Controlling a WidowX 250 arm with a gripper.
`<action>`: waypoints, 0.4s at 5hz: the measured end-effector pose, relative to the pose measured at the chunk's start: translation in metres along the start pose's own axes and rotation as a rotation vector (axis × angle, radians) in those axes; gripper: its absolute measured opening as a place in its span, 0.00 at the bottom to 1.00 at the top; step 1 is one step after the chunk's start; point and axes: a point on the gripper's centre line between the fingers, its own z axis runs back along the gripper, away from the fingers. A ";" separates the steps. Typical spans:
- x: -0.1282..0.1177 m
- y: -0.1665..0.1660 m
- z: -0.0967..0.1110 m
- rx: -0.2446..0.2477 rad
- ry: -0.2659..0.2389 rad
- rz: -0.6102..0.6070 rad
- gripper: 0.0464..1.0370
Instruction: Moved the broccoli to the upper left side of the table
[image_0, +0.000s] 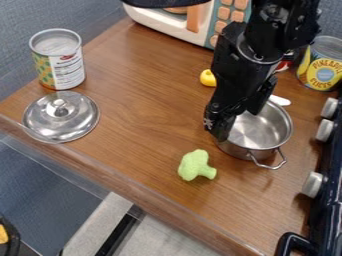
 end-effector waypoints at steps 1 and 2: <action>-0.001 0.004 -0.008 0.031 -0.005 -0.003 0.96; 0.003 0.016 -0.001 0.072 -0.018 0.019 0.96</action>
